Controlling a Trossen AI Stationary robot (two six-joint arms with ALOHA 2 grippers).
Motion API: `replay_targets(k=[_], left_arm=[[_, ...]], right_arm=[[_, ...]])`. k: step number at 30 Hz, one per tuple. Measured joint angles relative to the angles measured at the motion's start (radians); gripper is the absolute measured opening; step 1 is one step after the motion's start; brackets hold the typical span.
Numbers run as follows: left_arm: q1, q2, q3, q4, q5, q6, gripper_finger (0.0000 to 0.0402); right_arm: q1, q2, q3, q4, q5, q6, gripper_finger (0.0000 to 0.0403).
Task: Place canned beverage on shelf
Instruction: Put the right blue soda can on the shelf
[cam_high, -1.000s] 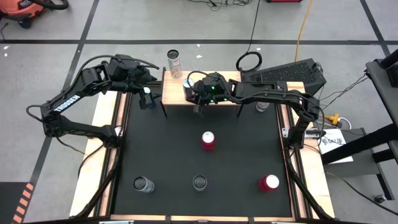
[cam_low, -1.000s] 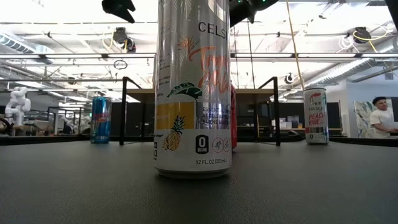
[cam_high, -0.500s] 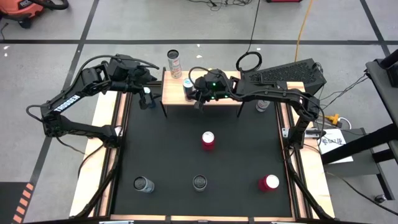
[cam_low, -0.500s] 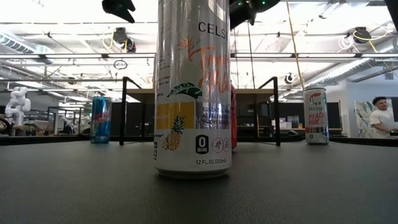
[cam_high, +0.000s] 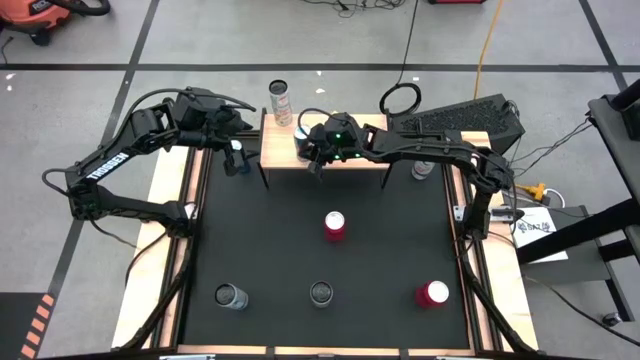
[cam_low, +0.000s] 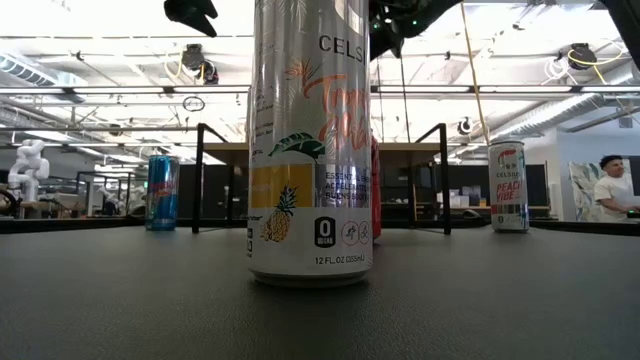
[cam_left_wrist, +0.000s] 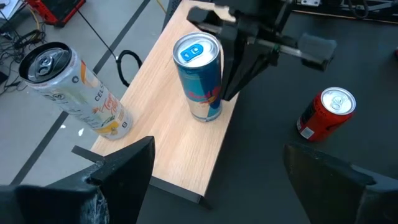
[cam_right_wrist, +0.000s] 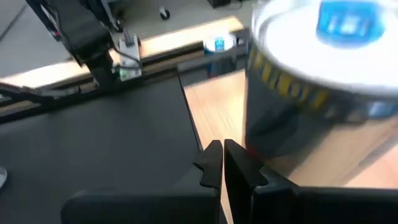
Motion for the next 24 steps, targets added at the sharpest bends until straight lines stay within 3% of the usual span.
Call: replay_targets(k=[24], left_arm=[[0.000, 0.000, 0.000, 0.000, 0.000, 0.001, 0.0350]], right_arm=[[-0.092, -0.003, 0.001, 0.005, -0.003, -0.005, 0.0000]])
